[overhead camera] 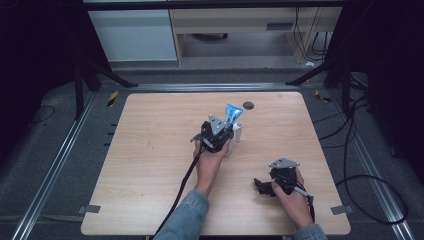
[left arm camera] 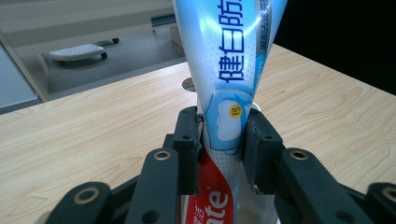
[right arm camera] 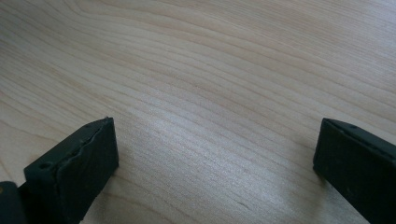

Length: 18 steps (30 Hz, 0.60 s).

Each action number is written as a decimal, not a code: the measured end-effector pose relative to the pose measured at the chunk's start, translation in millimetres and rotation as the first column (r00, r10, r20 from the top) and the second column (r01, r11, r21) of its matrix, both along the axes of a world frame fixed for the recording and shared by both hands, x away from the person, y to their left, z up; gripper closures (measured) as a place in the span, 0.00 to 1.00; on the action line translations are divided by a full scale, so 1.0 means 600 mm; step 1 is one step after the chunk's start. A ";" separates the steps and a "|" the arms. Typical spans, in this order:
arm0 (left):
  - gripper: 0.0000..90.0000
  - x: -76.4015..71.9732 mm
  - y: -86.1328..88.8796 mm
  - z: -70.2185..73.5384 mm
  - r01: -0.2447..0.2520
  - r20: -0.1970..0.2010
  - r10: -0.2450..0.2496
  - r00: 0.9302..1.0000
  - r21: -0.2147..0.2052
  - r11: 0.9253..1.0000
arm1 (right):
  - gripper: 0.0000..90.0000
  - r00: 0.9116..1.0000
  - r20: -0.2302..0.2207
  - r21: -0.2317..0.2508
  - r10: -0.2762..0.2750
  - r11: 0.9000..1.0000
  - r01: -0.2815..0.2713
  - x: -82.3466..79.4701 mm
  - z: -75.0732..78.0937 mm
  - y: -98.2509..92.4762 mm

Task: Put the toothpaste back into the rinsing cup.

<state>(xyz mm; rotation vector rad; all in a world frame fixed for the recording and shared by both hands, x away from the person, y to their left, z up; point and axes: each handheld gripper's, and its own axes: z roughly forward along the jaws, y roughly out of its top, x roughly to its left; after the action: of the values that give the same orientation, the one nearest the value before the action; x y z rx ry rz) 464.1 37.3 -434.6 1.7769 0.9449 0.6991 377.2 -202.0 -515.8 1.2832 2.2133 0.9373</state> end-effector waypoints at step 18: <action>0.73 0.003 0.005 0.000 0.015 -0.025 -0.016 1.000 -0.012 1.000 | 0.00 1.000 -0.001 0.000 0.000 1.000 0.000 0.000 0.000 0.000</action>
<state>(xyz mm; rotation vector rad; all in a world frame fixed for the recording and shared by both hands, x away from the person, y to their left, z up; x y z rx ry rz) 466.2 40.3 -434.4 1.7845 0.9496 0.6609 377.2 -201.9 -515.8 1.2835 2.2138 0.9376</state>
